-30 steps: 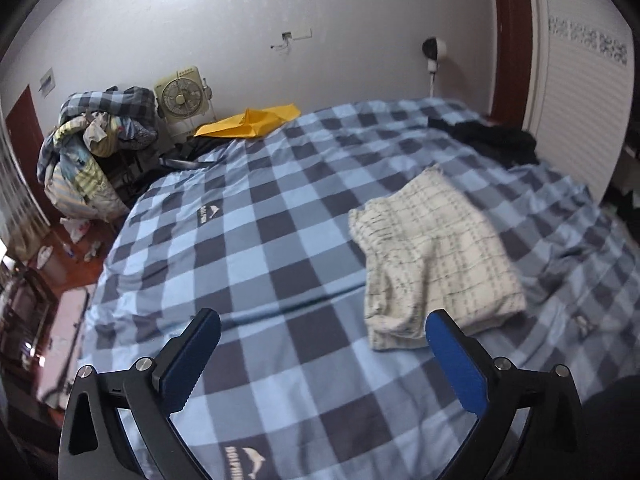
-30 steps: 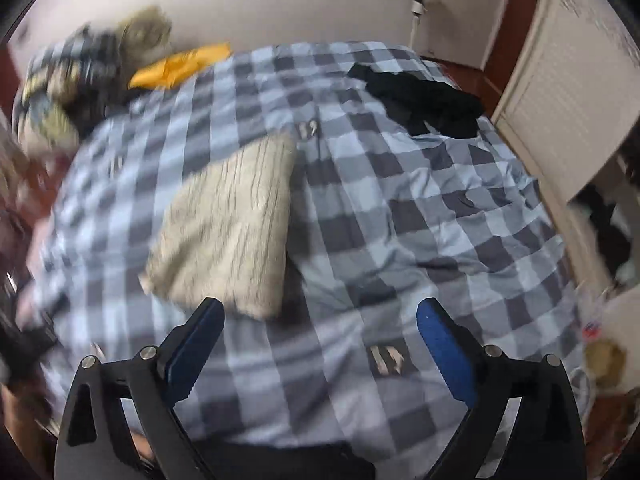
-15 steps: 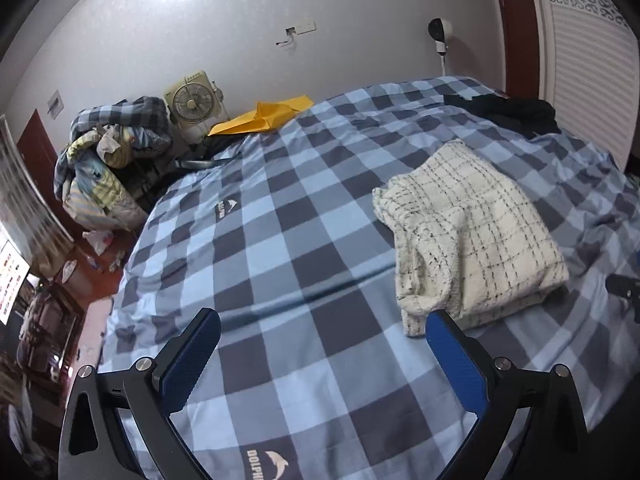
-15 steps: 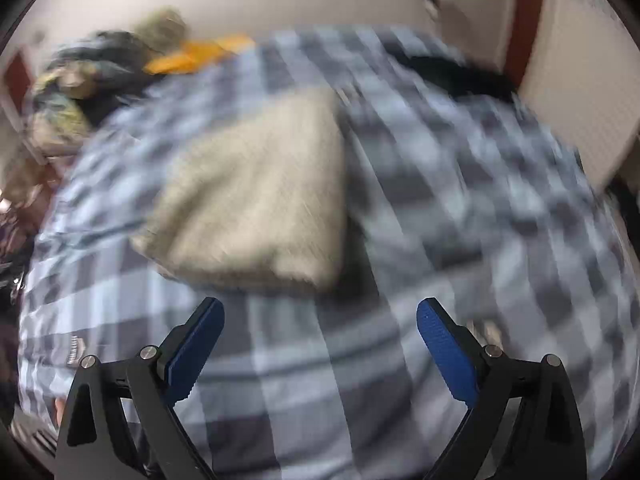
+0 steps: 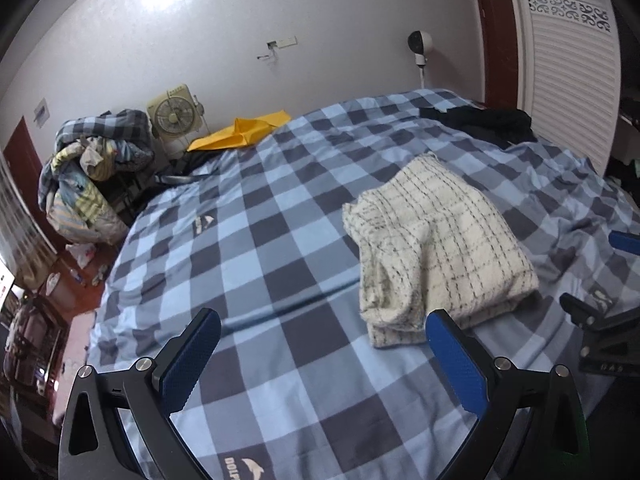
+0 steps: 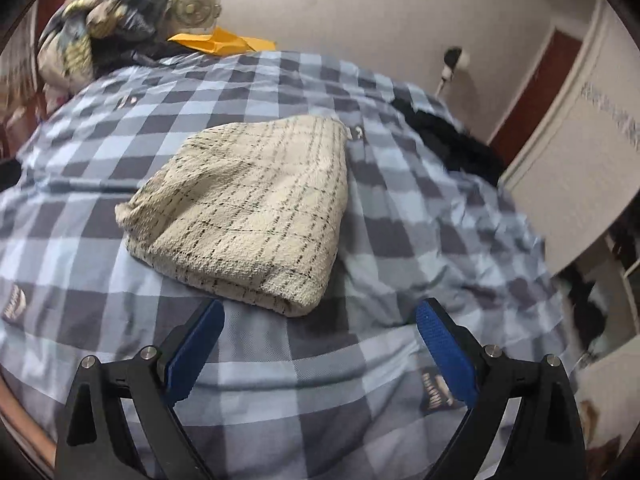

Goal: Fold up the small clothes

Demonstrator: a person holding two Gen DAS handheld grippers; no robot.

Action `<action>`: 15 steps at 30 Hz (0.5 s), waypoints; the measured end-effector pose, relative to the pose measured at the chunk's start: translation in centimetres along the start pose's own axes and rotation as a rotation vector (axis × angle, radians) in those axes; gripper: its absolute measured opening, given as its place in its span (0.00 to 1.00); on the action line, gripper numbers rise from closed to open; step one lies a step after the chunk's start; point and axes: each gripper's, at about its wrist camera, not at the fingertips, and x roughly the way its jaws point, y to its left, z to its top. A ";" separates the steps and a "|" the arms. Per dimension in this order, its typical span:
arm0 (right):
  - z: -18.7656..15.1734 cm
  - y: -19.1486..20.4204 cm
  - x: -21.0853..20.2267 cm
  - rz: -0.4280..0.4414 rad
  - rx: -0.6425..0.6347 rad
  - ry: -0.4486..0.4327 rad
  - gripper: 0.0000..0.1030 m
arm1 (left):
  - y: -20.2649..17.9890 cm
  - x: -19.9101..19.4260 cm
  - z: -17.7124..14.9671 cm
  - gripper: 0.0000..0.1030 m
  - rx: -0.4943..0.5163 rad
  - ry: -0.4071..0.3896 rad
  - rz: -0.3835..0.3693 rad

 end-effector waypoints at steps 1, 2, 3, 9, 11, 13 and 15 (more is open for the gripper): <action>0.0 0.4 -0.2 -0.007 -0.023 -0.008 0.93 | -0.1 0.0 0.0 1.00 0.004 0.001 0.001; 0.0 0.7 -0.2 -0.014 -0.039 -0.012 0.93 | -0.2 0.0 -0.1 1.00 0.007 0.000 0.003; 0.0 0.9 -0.1 -0.021 -0.048 -0.012 0.93 | -0.3 0.0 -0.1 1.00 0.009 0.000 0.003; 0.2 -0.3 0.5 0.011 0.010 0.020 0.93 | -0.4 0.3 -0.3 1.00 0.002 0.019 -0.016; 0.1 -0.9 0.5 0.028 0.047 0.028 0.93 | -0.5 0.4 -0.5 1.00 0.007 0.019 -0.015; 0.1 -1.6 0.6 0.047 0.084 0.035 0.93 | -0.5 0.4 -0.5 1.00 0.008 0.021 -0.017; 0.0 -2.0 0.7 0.055 0.110 0.041 0.93 | -0.6 0.5 -0.5 1.00 0.009 0.025 -0.021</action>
